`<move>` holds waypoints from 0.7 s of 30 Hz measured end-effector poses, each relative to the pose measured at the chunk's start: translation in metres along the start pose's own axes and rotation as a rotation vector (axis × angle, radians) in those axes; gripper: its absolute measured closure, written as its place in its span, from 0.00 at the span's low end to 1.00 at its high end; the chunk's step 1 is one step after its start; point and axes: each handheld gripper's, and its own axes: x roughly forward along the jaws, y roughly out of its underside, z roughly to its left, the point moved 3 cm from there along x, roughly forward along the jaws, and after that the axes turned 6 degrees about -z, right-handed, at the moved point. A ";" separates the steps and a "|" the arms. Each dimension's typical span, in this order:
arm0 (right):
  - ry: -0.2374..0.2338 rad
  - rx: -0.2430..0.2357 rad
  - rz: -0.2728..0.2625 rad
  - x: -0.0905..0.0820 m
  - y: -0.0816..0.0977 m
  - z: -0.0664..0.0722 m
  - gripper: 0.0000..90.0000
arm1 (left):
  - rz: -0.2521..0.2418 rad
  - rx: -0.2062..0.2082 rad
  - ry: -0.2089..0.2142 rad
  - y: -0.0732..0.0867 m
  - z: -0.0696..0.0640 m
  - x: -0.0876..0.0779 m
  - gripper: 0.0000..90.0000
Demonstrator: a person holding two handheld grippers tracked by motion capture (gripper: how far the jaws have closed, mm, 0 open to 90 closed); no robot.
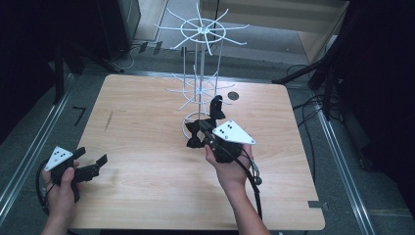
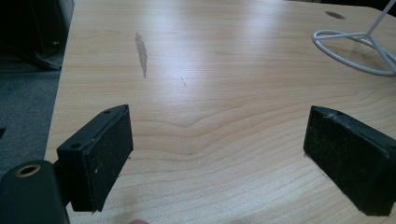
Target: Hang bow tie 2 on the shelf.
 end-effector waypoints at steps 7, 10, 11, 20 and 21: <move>0.000 -0.005 -0.015 -0.005 -0.006 -0.003 1.00 | 0.000 0.000 0.000 0.000 0.000 0.000 0.10; 0.000 -0.009 -0.023 -0.007 -0.008 -0.004 1.00 | 0.001 0.001 0.000 0.000 0.000 0.000 0.10; -0.001 -0.004 -0.026 -0.008 -0.009 -0.004 1.00 | 0.001 0.001 0.000 0.000 0.000 0.000 0.10; -0.001 -0.012 -0.045 -0.010 -0.017 -0.006 1.00 | -0.001 0.000 0.000 0.000 0.000 0.000 0.10; -0.001 -0.014 -0.047 -0.010 -0.018 -0.006 1.00 | -0.002 0.000 0.000 0.000 0.000 0.000 0.10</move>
